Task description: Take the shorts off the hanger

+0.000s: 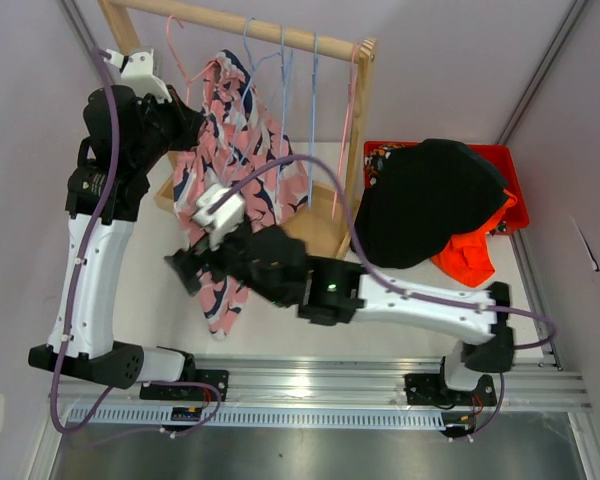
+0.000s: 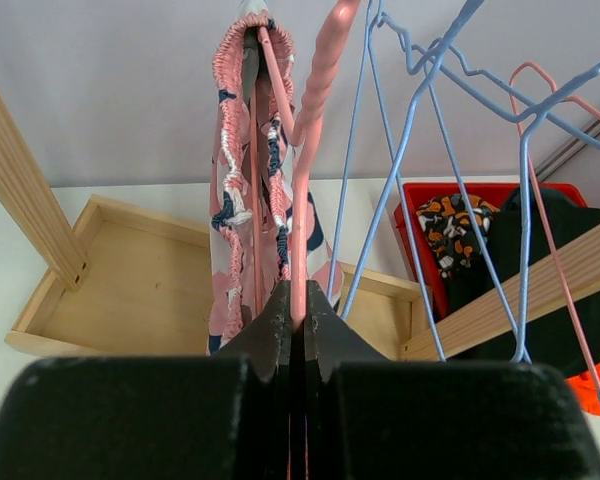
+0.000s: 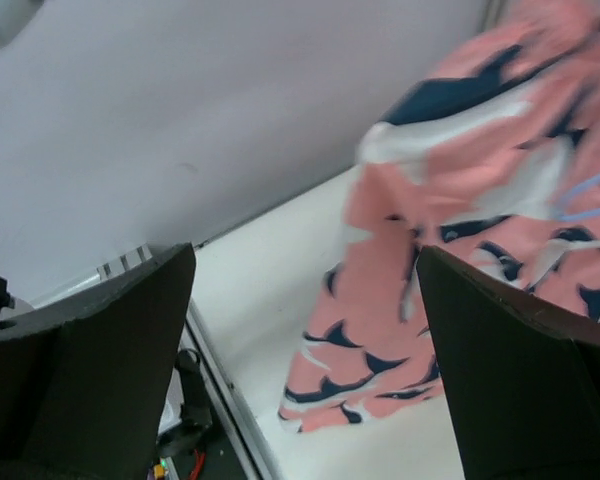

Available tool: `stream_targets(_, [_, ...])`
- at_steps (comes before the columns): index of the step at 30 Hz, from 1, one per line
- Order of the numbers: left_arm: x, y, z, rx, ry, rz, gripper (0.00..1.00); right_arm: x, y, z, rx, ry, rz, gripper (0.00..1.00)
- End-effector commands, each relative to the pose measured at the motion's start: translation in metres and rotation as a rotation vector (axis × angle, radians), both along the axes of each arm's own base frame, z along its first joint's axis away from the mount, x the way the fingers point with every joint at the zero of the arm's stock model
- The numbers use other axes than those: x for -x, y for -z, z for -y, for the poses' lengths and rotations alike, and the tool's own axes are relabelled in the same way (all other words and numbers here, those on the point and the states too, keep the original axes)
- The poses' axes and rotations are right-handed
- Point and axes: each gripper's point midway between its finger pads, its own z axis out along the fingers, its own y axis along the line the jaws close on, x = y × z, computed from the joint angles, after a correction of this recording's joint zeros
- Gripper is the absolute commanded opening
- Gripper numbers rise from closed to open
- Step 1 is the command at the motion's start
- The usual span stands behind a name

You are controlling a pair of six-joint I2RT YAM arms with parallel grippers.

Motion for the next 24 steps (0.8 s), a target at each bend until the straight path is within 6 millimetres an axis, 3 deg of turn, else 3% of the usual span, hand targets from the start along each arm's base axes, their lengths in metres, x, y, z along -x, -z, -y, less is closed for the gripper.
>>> stream_targets(1, [0.025,-0.05,0.0,0.041,0.017,0.156,0.0,0.007,-0.017,-0.024,-0.01,0.046,0.044,1.0])
stream_targets(2, [0.026,-0.05,0.0,0.04,0.019,0.156,0.0,0.006,0.001,-0.04,0.025,0.05,0.038,0.99])
stream_targets(3, [0.032,-0.055,-0.001,0.037,0.021,0.165,0.0,0.005,-0.002,-0.044,0.017,0.057,0.035,0.99])
stream_targets(9, [0.049,-0.056,0.0,0.035,0.052,0.159,0.0,-0.008,0.026,-0.067,0.044,0.113,0.024,0.99])
stream_targets(17, [0.08,-0.07,-0.004,0.041,0.064,0.205,0.0,-0.014,0.039,-0.075,0.042,0.149,0.005,0.99])
stream_targets(24, [0.076,-0.063,-0.009,0.023,0.036,0.19,0.0,0.002,0.034,-0.07,0.033,0.194,0.01,0.99])
